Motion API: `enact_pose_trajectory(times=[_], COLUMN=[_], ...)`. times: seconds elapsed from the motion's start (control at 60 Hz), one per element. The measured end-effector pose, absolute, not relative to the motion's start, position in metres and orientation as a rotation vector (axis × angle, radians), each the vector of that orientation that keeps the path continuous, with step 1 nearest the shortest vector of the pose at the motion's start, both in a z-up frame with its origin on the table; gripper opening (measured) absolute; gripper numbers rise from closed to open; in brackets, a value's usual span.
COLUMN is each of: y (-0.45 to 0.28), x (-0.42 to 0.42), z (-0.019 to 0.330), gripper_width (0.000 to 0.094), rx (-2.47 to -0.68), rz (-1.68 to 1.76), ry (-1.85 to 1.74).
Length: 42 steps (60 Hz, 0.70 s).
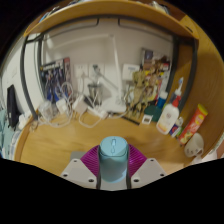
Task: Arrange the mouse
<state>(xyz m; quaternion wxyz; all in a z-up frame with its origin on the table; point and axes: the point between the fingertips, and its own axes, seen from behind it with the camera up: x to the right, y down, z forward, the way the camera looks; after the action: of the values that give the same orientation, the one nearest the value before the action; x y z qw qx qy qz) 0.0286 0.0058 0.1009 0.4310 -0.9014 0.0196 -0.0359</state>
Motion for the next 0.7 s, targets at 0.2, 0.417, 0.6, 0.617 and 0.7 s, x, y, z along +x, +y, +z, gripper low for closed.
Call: enact_pose_trajectory(times=[0.2, 0.417, 0.6, 0.617, 0.7], y=[-0.018, -0.027, -0.027, -0.027, -0.037], x=[0.010, 0.003, 0.007, 0.009, 0.017], z=[0.013, -0.015, -0.015, -0.015, -0.011], gripper_width=[0.0360, 0.0404, 0.0537, 0.0562, 0.0783], rx=[-2.392, -2.393, -2.412, -2.416, -2.450], rz=[-0.015, 0.022, -0.007, -0.021, -0.112], ry=[0.011, 0.024, 0.003, -0.001, -0.022])
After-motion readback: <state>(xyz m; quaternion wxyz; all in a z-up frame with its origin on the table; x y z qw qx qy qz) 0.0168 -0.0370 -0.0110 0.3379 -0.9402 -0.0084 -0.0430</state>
